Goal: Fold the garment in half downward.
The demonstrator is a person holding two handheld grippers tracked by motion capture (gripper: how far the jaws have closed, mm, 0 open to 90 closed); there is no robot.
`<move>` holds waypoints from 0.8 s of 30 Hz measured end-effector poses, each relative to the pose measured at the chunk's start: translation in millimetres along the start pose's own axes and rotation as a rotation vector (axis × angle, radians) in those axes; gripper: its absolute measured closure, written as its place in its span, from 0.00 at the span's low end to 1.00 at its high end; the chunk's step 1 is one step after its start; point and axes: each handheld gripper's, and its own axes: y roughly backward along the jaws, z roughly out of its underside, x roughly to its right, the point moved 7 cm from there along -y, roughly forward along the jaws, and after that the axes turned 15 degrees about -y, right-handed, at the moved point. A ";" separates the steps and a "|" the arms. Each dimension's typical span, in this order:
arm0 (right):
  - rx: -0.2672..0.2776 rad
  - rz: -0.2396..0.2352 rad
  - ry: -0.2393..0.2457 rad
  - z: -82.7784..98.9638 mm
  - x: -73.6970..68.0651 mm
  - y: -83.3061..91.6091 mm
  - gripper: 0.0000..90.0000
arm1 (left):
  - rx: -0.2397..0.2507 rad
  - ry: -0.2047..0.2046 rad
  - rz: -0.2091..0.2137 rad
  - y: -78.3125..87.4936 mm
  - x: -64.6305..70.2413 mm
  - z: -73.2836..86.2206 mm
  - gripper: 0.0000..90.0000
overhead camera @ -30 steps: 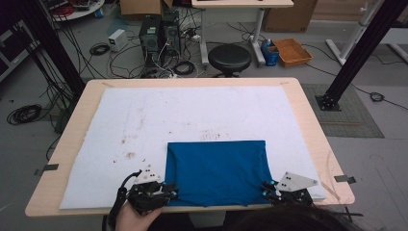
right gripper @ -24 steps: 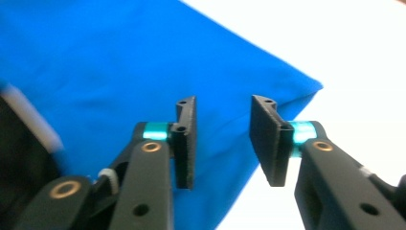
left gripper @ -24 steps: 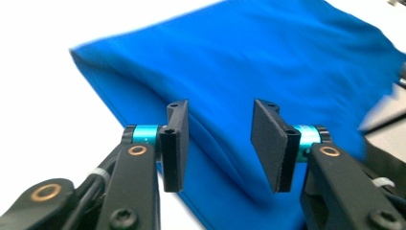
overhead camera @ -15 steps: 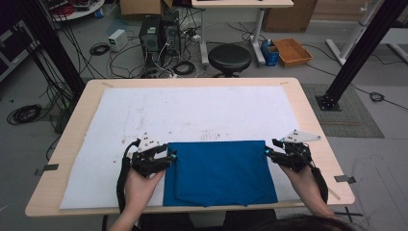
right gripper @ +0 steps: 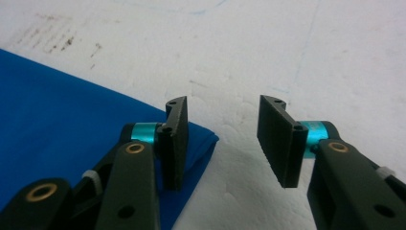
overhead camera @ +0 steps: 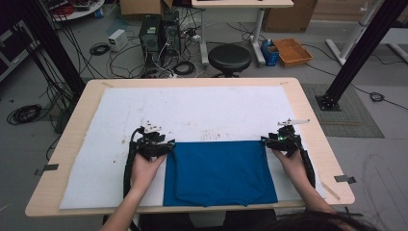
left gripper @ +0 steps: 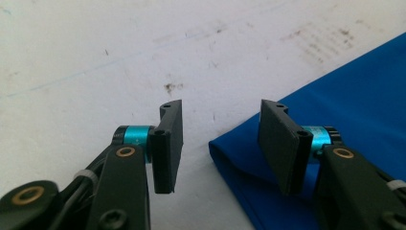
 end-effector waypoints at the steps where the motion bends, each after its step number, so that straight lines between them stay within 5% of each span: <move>1: -0.017 -0.001 0.014 1.8 -1.2 -2.1 0.67 | -0.018 -0.002 0.006 -2.3 1.0 2.0 0.58; 5: -0.025 0.013 0.078 7.7 -2.2 -5.5 0.80 | -0.035 -0.049 -0.001 -4.9 4.0 6.6 0.68; 8: -0.027 -0.023 0.053 9.0 -1.0 -4.2 0.91 | -0.027 -0.057 0.017 -3.7 4.0 7.1 0.81; 12: -0.018 -0.011 0.094 11.2 -4.7 -2.9 0.96 | -0.028 -0.108 0.005 -3.2 9.2 5.6 0.94; 24: 0.027 0.008 0.114 -18.7 0.5 -11.0 0.97 | -0.002 -0.101 -0.032 -17.5 -15.0 -15.4 0.96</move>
